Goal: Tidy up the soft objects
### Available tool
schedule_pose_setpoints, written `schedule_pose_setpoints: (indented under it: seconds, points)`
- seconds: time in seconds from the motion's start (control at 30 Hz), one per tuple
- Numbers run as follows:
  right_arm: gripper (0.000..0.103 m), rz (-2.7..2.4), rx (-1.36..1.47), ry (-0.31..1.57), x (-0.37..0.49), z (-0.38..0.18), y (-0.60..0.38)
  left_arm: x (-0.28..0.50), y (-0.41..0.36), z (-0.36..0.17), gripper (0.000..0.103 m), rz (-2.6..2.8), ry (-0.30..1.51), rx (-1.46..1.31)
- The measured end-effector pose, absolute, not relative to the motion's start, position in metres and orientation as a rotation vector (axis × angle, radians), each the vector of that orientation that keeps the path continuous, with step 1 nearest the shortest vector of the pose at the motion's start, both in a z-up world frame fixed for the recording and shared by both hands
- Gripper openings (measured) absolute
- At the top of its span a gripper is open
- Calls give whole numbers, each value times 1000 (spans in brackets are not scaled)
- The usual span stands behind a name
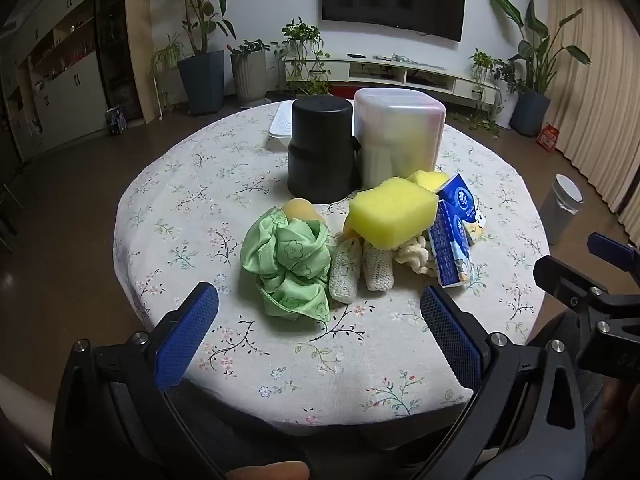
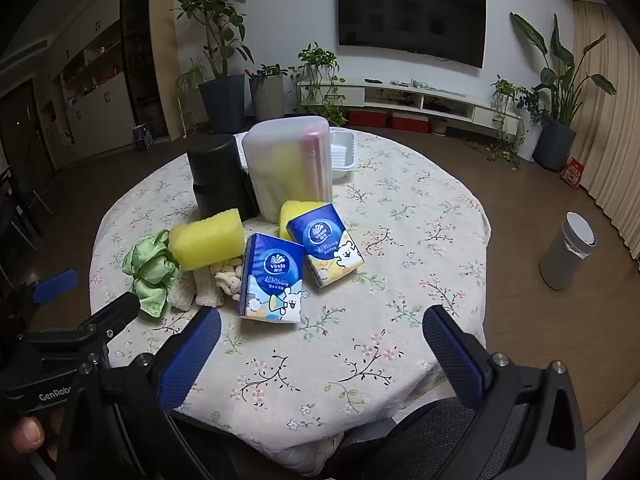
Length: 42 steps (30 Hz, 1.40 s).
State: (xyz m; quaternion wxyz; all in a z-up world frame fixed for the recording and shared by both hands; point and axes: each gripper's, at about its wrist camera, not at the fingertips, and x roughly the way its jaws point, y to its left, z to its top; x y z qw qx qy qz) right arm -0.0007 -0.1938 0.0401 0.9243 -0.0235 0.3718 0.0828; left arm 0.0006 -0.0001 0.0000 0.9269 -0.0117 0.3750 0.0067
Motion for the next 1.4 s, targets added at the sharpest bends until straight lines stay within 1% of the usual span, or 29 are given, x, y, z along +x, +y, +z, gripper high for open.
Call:
schedule_pose_setpoints:
  seconds: [0.77, 1.4]
  points:
    - [103, 166, -51, 765, -1, 39, -194, -1, 2, 9, 103, 27, 750, -29]
    - [103, 166, -47, 768, -1, 37, -196, -2, 6, 6, 103, 29, 744, -40]
